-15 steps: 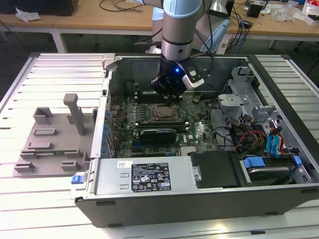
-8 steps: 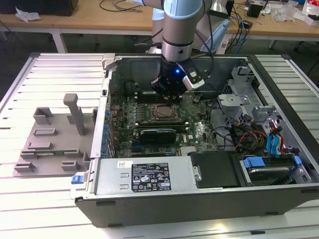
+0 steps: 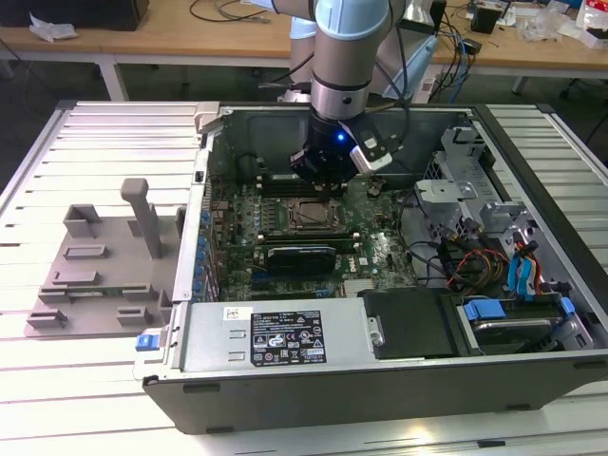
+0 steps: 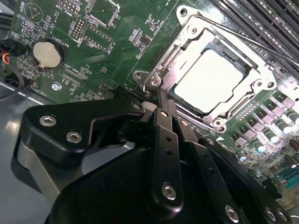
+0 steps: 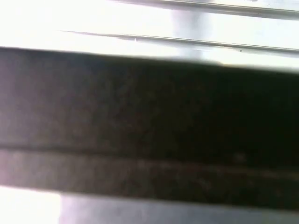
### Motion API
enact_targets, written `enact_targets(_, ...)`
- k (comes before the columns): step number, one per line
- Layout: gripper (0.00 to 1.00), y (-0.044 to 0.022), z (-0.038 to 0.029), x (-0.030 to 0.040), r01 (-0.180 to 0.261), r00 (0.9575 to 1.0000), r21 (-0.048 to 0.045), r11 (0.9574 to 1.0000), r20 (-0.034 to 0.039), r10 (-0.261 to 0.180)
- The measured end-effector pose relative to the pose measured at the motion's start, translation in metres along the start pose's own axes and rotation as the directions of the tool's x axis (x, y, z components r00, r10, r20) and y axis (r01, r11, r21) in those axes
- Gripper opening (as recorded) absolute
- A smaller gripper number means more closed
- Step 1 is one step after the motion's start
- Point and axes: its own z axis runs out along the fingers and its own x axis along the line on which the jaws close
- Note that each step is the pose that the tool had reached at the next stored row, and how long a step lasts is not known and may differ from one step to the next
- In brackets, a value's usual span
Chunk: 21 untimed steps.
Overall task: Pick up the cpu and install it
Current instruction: 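Install the first cpu locking lever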
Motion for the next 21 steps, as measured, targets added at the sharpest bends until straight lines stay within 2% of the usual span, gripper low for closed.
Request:
enact_targets(7,0.11,0.0018,0.0001,-0.0002,0.0,1.0,-0.0021,1.0,0.0003,0.0)
enact_targets(8,0.11,0.0022,-0.0019,-0.0004,0.0,1.0,-0.0032,1.0,0.0013,0.0)
enact_targets(9,0.11,0.0021,-0.0086,-0.0002,0.0,1.0,-0.0018,1.0,0.0002,0.0)
enact_targets(11,0.11,0.0014,-0.0113,0.0,0.0,1.0,0.0004,1.0,0.0,0.0)
enact_targets(16,0.11,-0.0084,-0.0117,0.001,0.0,1.0,0.0023,1.0,-0.0002,0.0)
enact_targets(18,0.11,-0.0157,-0.0119,0.0019,0.0,1.0,0.0039,1.0,-0.0003,0.0)
enact_targets(20,0.11,-0.0201,-0.0121,0.0025,0.0,1.0,0.0074,1.0,-0.0006,0.0)
enact_targets(21,0.11,-0.0213,-0.0131,0.0028,0.0,1.0,0.0122,0.9999,-0.001,0.0)
